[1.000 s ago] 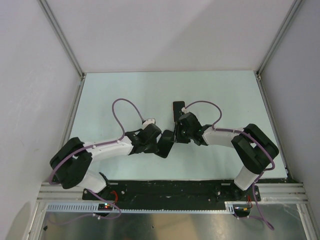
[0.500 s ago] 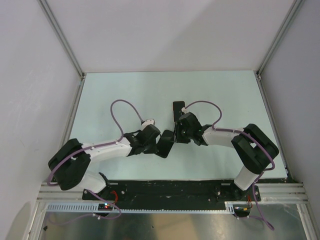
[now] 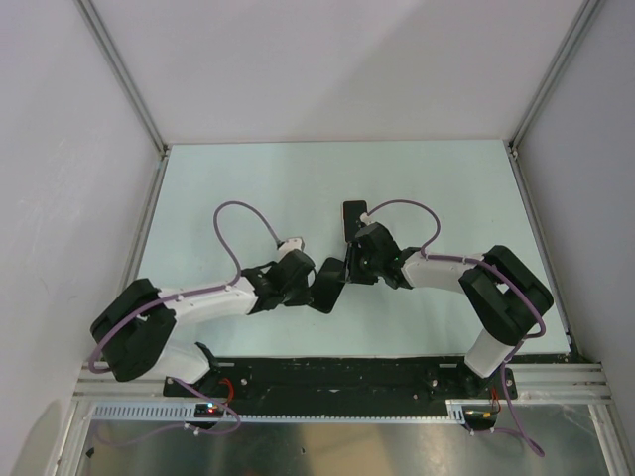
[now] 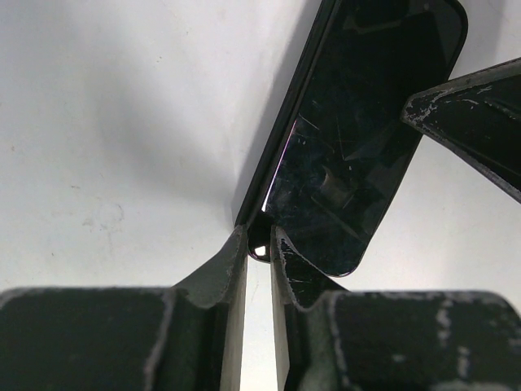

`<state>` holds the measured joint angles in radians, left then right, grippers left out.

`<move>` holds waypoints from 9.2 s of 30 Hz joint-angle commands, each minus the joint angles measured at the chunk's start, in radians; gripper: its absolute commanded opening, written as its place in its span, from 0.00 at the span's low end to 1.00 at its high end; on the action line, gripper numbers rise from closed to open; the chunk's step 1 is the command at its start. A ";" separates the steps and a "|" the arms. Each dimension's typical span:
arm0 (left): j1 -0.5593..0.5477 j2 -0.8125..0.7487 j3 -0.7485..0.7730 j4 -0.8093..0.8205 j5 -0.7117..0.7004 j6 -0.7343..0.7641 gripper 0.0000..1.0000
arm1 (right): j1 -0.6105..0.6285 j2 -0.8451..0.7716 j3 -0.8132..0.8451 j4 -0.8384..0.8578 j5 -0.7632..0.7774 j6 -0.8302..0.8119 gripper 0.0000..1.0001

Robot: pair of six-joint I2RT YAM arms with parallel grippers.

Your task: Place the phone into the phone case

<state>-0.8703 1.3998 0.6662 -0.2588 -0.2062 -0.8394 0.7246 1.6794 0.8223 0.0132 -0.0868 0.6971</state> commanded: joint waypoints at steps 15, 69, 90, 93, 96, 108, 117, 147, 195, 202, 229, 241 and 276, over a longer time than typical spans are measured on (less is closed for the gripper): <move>-0.014 0.029 -0.152 -0.019 0.059 -0.031 0.12 | 0.047 0.008 -0.014 -0.009 0.024 0.003 0.38; -0.067 -0.066 -0.209 -0.034 0.042 -0.119 0.39 | 0.095 -0.001 -0.011 -0.064 0.056 -0.018 0.42; 0.057 -0.067 -0.248 -0.033 0.021 -0.100 0.38 | 0.082 0.026 -0.011 -0.047 0.032 -0.022 0.42; 0.058 -0.055 -0.244 -0.033 0.024 -0.094 0.35 | 0.082 0.030 -0.011 -0.047 0.031 -0.023 0.42; 0.058 -0.052 -0.248 -0.035 0.022 -0.091 0.32 | 0.081 0.033 -0.011 -0.049 0.030 -0.024 0.42; 0.058 0.005 -0.247 -0.053 -0.027 -0.093 0.33 | 0.079 0.041 -0.011 -0.049 0.024 -0.028 0.42; 0.063 0.048 -0.230 -0.052 -0.058 -0.116 0.37 | 0.075 0.032 -0.011 -0.059 0.024 -0.038 0.42; 0.062 0.191 -0.270 -0.010 -0.084 -0.148 0.14 | 0.077 0.037 -0.011 -0.054 0.011 -0.061 0.42; 0.097 -0.129 -0.119 -0.135 -0.040 -0.041 0.49 | -0.003 0.110 0.094 -0.049 -0.118 -0.072 0.61; 0.136 -0.092 -0.045 -0.133 0.001 0.025 0.47 | 0.000 0.164 0.148 -0.061 -0.137 -0.092 0.61; 0.162 -0.019 0.011 -0.011 0.130 -0.013 0.37 | 0.026 0.211 0.187 -0.084 -0.123 -0.109 0.60; 0.157 -0.051 0.013 -0.004 0.125 -0.010 0.36 | 0.033 0.213 0.186 -0.094 -0.113 -0.114 0.60; 0.093 0.035 0.042 -0.128 -0.004 0.021 0.25 | 0.038 0.219 0.186 -0.107 -0.103 -0.124 0.60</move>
<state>-0.7681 1.4143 0.6983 -0.3202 -0.1459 -0.8452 0.7380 1.8385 1.0214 0.0002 -0.1913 0.5961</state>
